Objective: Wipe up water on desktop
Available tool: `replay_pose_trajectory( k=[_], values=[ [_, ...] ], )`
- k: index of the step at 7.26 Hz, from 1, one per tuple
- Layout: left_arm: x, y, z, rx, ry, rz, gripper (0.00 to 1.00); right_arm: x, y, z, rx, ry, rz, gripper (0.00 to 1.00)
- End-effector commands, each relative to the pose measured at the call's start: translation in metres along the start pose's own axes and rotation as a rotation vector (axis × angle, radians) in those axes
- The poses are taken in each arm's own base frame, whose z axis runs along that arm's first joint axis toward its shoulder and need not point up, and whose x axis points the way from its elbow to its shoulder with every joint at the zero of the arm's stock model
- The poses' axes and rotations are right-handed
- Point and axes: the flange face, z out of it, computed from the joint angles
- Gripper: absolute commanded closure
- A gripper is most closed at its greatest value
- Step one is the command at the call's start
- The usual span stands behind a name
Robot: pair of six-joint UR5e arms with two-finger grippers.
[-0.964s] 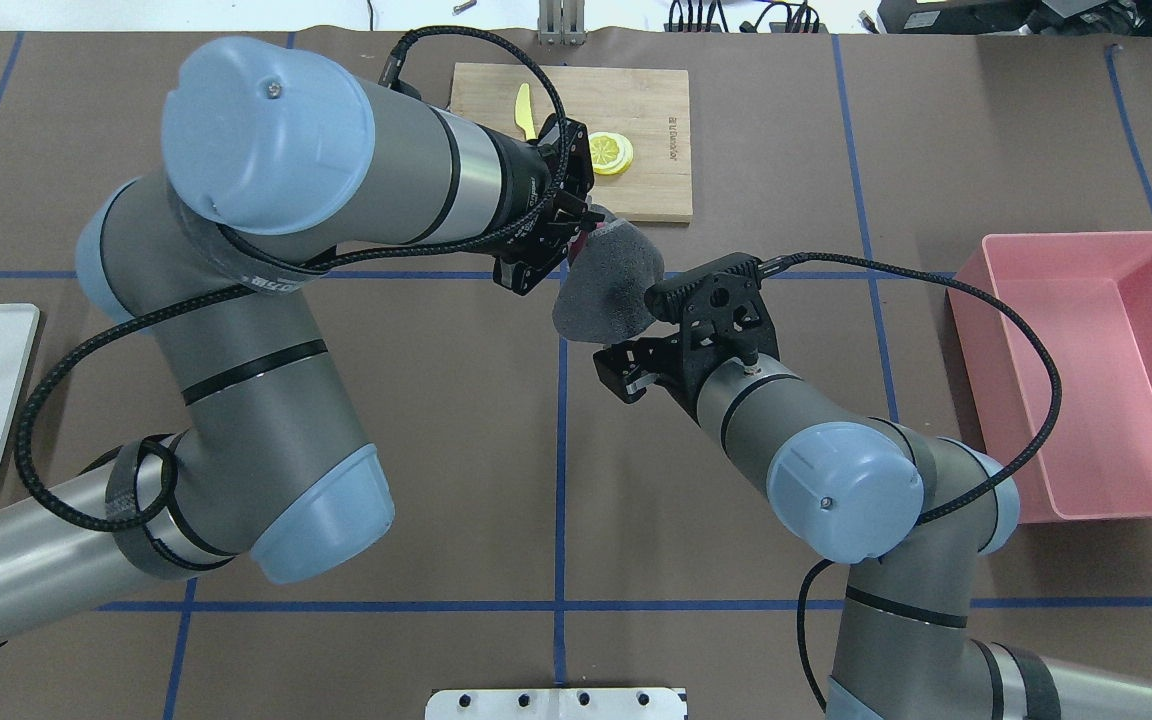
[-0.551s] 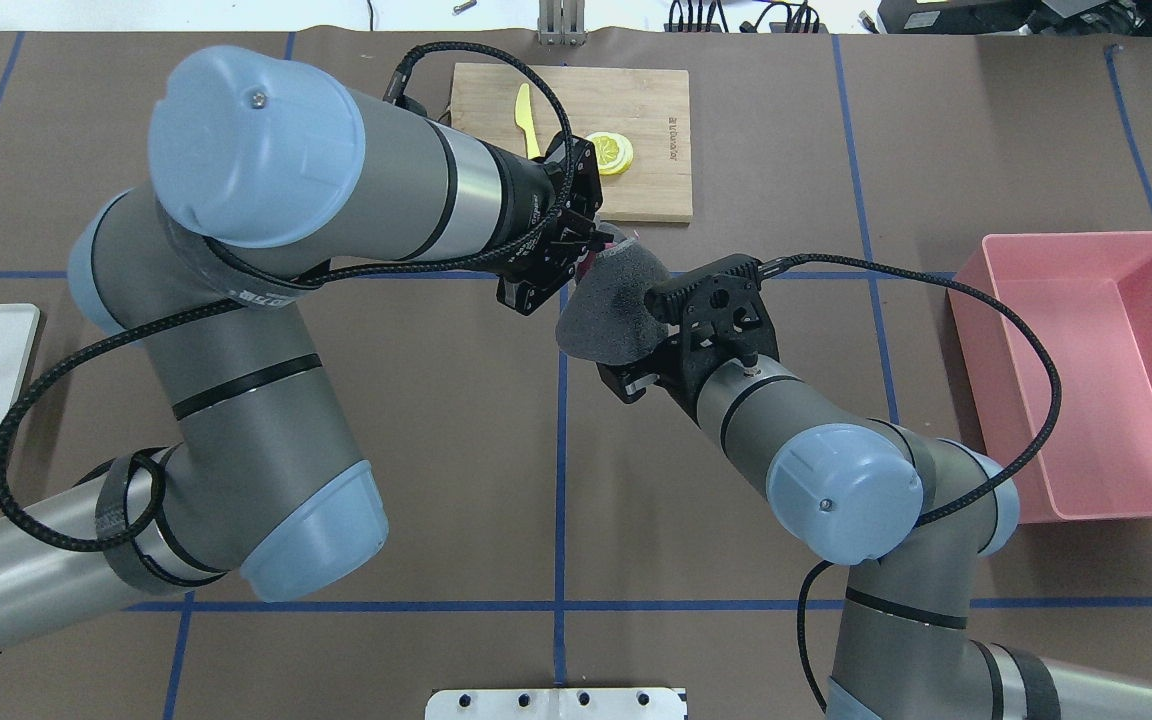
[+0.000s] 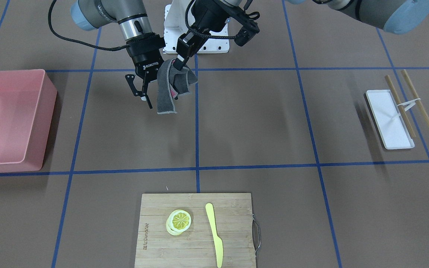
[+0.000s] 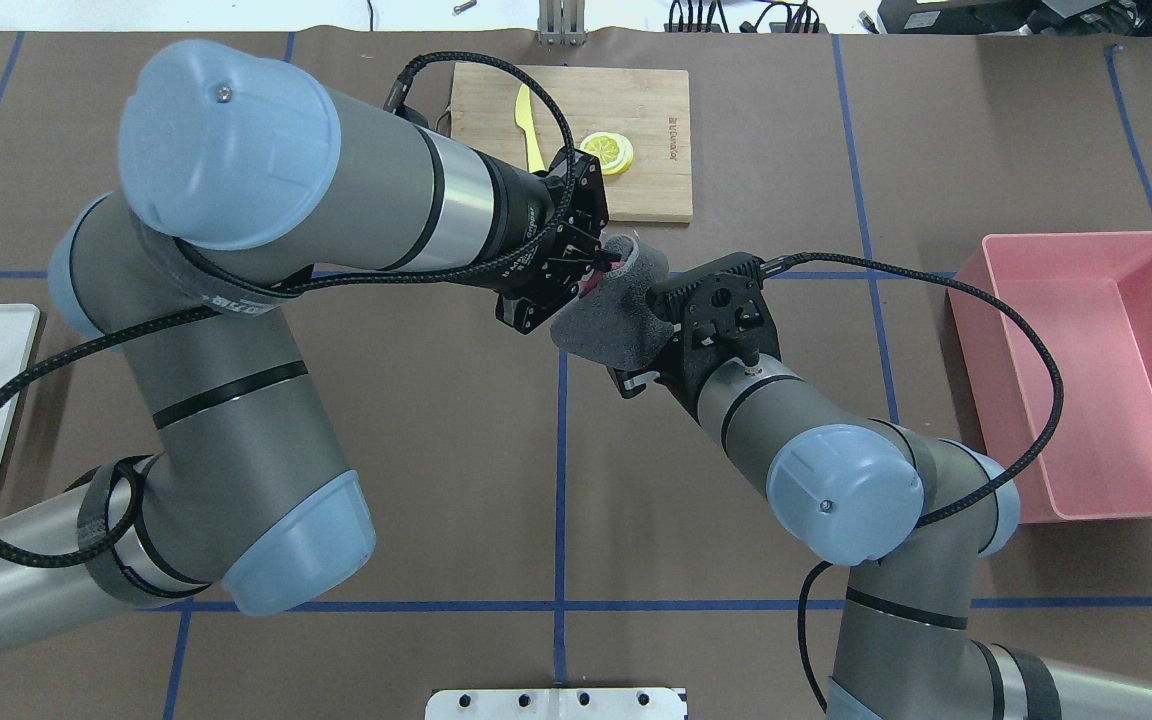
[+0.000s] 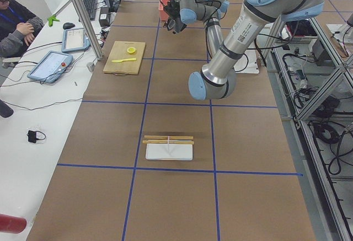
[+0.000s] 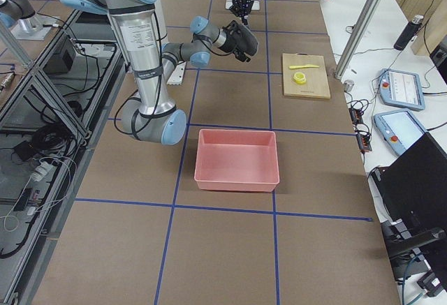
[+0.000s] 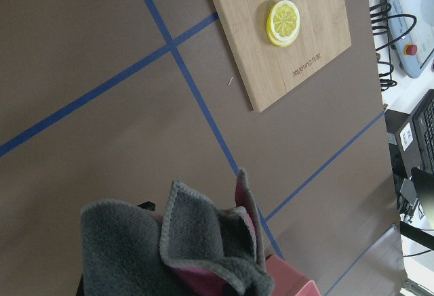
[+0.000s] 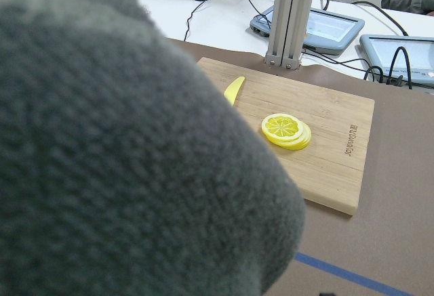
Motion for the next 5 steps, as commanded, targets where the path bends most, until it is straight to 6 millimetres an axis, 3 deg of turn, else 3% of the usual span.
replay_pose_trajectory(
  k=[1,2,3,5],
  values=[
    [-0.0109,-0.0023,-0.0058,-0.031,-0.033,0.003,1.0,-0.0006,-0.0012,-0.0008,0.004,-0.003,0.002,0.26],
    [-0.0133,-0.0023,-0.0023,-0.03,-0.041,0.002,1.0,-0.0008,-0.0025,-0.0022,0.008,-0.005,0.004,0.27],
    [-0.0146,-0.0018,-0.0001,-0.03,-0.045,0.002,1.0,-0.001,-0.0031,-0.003,0.01,-0.007,0.006,0.34],
    [-0.0154,-0.0037,0.0025,-0.025,-0.05,0.003,1.0,-0.003,-0.0062,-0.005,0.016,-0.014,0.011,0.63]
  ],
)
